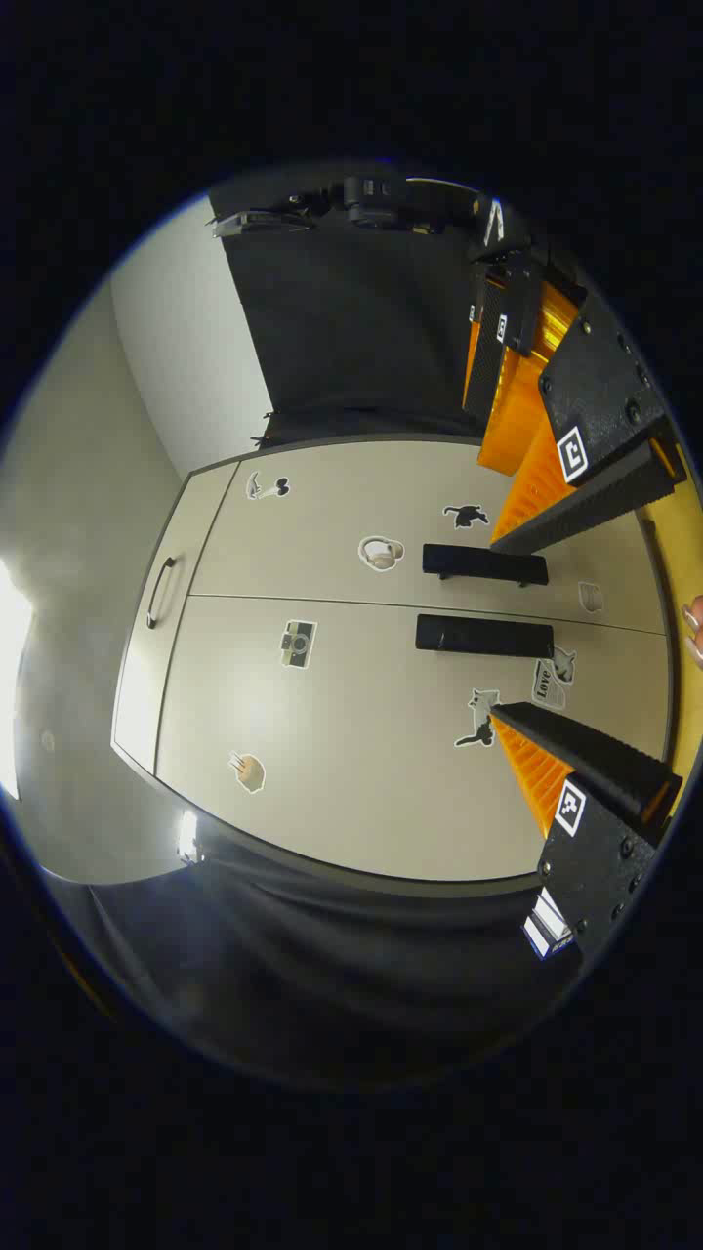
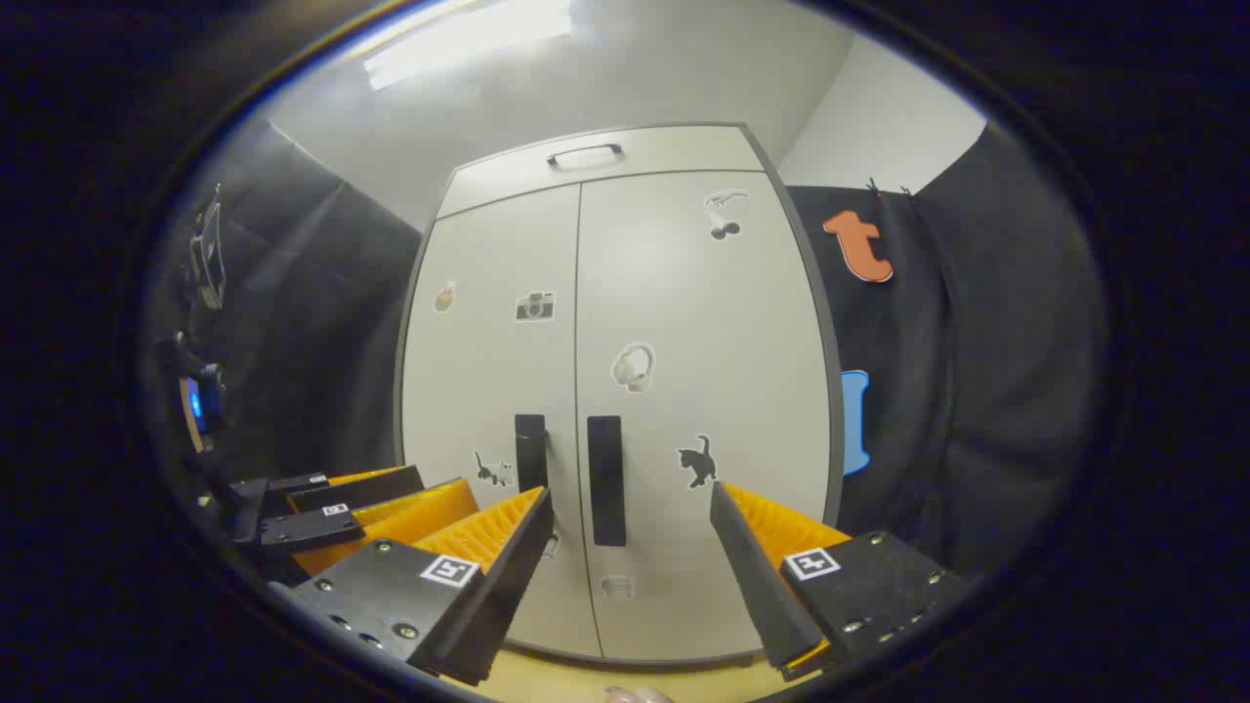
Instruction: Open the right door of the double-door shoe cabinet with the right hand, and open the left door with the left hand.
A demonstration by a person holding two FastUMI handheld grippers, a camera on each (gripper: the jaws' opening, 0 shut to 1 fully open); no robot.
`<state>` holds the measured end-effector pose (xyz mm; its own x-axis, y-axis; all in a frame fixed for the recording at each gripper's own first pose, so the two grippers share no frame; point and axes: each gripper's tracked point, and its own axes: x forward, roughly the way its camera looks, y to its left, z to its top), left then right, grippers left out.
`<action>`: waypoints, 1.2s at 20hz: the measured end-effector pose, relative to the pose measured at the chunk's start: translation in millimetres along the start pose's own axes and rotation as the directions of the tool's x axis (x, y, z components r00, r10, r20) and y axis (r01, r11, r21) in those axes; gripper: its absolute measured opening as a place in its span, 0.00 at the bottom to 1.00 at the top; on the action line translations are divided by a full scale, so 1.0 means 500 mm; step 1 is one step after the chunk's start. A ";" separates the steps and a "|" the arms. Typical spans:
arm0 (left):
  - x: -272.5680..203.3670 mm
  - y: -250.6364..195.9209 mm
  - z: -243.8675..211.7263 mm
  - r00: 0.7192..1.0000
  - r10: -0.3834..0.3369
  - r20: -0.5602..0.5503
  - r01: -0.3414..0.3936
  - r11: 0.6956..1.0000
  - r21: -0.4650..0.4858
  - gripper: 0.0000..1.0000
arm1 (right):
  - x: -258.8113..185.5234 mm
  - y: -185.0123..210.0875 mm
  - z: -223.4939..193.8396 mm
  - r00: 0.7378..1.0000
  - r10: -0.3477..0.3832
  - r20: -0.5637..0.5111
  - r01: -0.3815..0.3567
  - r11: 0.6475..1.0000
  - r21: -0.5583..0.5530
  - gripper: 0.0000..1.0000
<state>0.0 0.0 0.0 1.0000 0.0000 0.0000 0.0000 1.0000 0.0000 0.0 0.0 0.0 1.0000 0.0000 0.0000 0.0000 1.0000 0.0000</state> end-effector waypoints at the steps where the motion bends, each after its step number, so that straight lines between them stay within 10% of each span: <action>1: 0.001 -0.002 0.000 1.000 -0.004 -0.002 0.004 1.000 0.001 0.89 | -0.001 0.001 -0.002 1.000 -0.003 -0.003 0.003 1.000 -0.010 0.98; 24: -0.007 0.014 -0.016 1.000 -0.018 -0.016 0.019 0.999 0.051 0.94 | 0.003 0.009 -0.036 0.998 -0.017 -0.052 0.017 1.000 -0.014 0.94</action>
<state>-3.3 6.9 -7.8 0.9997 -0.0178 -0.0164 0.0186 0.9985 0.0512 1.7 4.3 -17.9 0.9985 -0.0174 -0.0521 0.0167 0.9998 -0.0142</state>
